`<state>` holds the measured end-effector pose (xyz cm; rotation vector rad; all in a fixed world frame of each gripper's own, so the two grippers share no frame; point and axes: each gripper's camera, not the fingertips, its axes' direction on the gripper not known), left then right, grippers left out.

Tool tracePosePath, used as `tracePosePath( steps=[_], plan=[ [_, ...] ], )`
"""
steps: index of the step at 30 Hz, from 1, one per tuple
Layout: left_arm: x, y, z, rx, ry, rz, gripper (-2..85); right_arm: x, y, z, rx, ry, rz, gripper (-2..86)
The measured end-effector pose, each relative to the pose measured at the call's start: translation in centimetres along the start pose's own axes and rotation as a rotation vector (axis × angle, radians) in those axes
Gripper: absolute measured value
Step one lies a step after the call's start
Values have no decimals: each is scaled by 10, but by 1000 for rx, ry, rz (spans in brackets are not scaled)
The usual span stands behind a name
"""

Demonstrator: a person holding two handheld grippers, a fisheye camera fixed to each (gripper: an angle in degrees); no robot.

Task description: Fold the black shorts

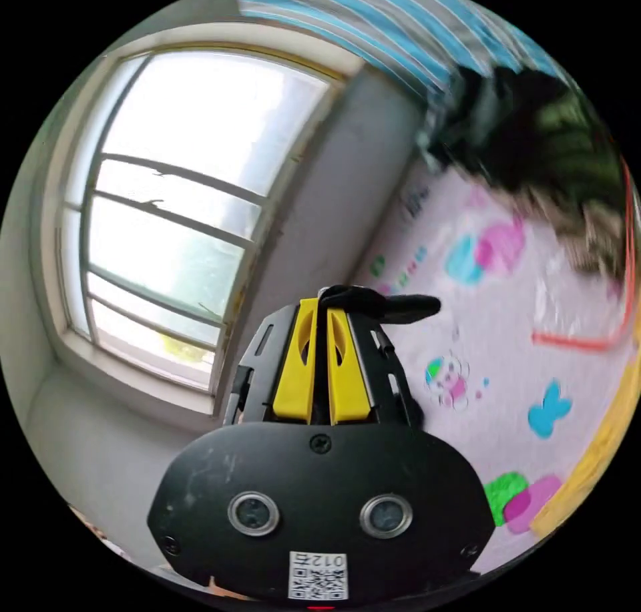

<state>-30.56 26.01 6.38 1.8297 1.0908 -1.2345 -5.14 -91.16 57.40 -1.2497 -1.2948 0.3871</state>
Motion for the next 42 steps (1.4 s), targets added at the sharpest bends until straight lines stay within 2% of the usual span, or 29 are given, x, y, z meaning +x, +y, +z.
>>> tracePosePath(
  steps=[2,5,9,12,16,20,24,29,32,35,39,42],
  plan=[
    [30,-17,-3,49,54,41,1,-79,-35,-37,85,20,-164,-2],
    [65,-27,-12,110,128,112,1,-138,-51,-80,174,0,-295,-3],
    [68,-2,-20,97,117,188,1,-144,-48,-104,166,12,-368,-2],
    [30,38,-3,-22,-18,195,1,-91,-32,-93,60,55,-324,-1],
    [-73,104,50,-235,-240,39,1,35,20,-31,-242,182,-205,-1],
    [-141,151,93,-427,-349,-81,1,135,85,24,-476,309,-48,-1],
    [-153,163,118,-510,-450,-28,1,154,102,40,-520,374,-121,-2],
    [-142,145,128,-546,-487,28,1,154,72,38,-556,438,-182,-6],
    [-158,163,162,-719,-571,23,1,182,65,41,-602,560,-105,-7],
    [-178,178,192,-799,-574,-49,0,198,72,46,-600,569,-87,-6],
    [-182,179,232,-858,-632,-2,1,206,82,62,-627,604,-111,-7],
    [-175,159,243,-860,-654,62,1,203,75,69,-601,551,-112,-7]
  ],
)
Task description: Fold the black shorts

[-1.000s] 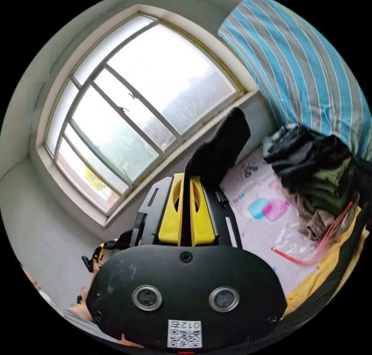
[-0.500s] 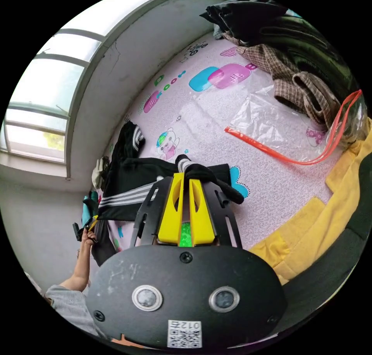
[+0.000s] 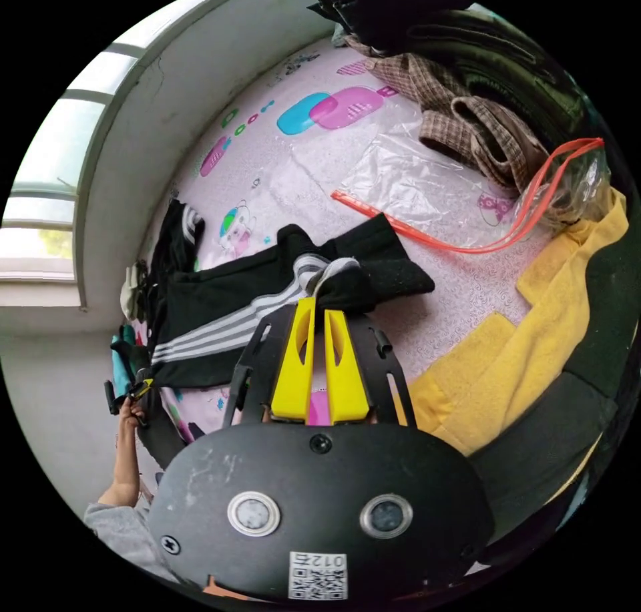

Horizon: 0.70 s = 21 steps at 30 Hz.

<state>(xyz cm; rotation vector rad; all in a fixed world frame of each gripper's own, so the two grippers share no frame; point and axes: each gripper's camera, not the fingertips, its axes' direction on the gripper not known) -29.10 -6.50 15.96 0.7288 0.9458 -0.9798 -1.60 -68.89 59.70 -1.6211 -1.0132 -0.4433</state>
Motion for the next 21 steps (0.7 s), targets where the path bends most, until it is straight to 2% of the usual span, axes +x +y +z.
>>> tracePosePath(
  steps=[3,8,13,15,18,21],
  plan=[
    [11,-13,-12,-5,-118,80,1,-8,-7,-2,39,-88,-57,-6],
    [24,-25,30,-184,-211,159,2,3,1,65,-218,123,-87,4],
    [48,-36,68,-301,-337,250,5,24,6,88,-280,84,-39,54],
    [45,-38,64,-285,-314,216,6,37,2,88,-294,57,13,72],
    [23,-28,36,-190,-186,117,7,55,-4,79,-273,115,76,77],
    [7,-9,3,-59,-155,75,8,59,-8,65,-133,204,64,82]
  ],
)
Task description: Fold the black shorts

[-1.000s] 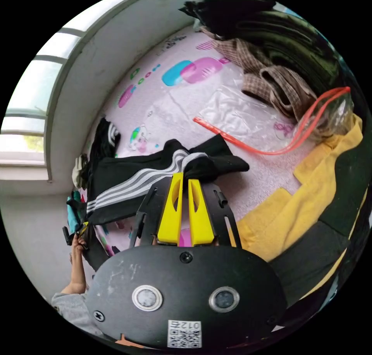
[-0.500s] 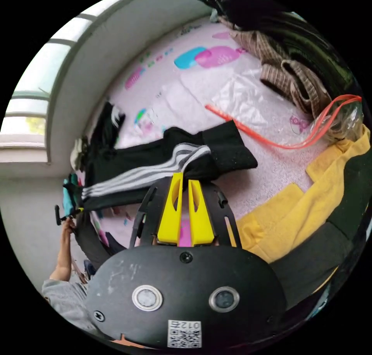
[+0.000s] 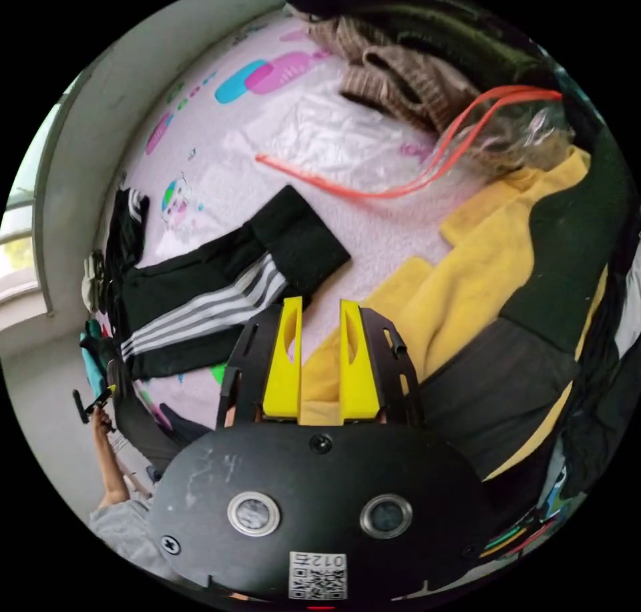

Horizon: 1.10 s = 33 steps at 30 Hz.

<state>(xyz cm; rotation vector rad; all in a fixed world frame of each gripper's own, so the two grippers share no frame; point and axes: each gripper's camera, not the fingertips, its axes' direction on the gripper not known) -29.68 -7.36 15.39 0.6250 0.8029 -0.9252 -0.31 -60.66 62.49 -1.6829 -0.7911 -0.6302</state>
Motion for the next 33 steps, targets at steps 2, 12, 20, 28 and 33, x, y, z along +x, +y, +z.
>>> tracePosePath(
  steps=[2,12,20,28,33],
  plan=[
    [3,2,-9,74,-10,12,9,-9,-3,5,118,9,-51,77],
    [74,-80,95,58,-103,109,7,-84,-21,104,229,261,-146,43],
    [79,-65,139,50,-308,182,3,-47,-39,140,248,336,-30,-8],
    [63,-53,142,51,-262,222,3,-68,-29,178,281,416,-27,-7],
    [42,-41,100,167,-101,192,5,-142,36,183,453,221,-314,-8]
  ],
)
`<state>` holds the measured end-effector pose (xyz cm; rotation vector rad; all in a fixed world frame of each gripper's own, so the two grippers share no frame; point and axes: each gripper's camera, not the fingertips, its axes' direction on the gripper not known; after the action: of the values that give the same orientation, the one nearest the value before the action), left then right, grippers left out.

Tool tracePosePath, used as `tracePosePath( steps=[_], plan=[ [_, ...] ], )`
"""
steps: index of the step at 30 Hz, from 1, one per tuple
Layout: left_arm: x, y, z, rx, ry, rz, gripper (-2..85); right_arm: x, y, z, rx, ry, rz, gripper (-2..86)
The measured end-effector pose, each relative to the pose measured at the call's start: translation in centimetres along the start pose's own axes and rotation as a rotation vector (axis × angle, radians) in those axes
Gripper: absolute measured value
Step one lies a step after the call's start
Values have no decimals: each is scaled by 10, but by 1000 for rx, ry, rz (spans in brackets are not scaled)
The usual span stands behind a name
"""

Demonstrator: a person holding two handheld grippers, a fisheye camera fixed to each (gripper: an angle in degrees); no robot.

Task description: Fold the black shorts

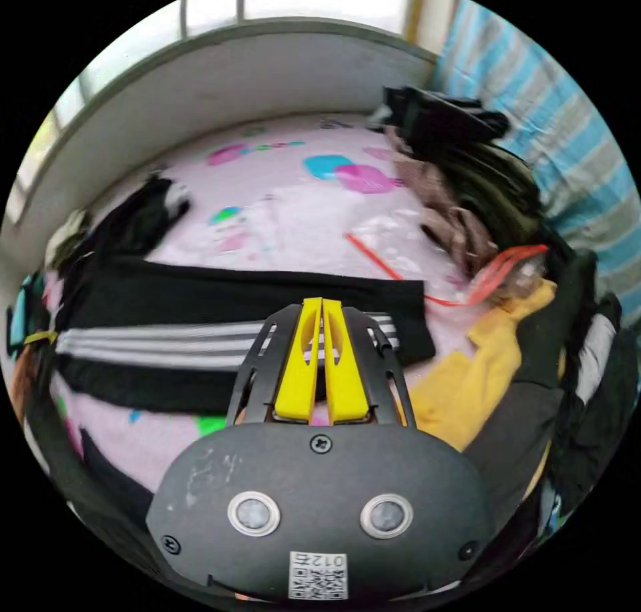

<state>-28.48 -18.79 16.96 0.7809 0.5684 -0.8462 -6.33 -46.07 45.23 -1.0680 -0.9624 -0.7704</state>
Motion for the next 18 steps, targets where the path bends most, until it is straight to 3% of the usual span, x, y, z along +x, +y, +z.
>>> tracePosePath(
  steps=[2,4,8,14,18],
  plan=[
    [-3,-3,-5,25,-3,8,6,-66,16,6,-55,-276,-147,-8],
    [-6,-11,-3,42,-16,10,7,-123,30,18,-118,-418,-259,-8],
    [-13,-19,6,71,-9,-17,8,-242,60,46,-219,-549,-455,-8],
    [-43,-24,30,46,-48,-102,5,-324,88,84,-326,-461,-614,-8],
    [-60,-18,40,8,-47,-112,1,-330,94,92,-324,-451,-658,-9]
  ],
)
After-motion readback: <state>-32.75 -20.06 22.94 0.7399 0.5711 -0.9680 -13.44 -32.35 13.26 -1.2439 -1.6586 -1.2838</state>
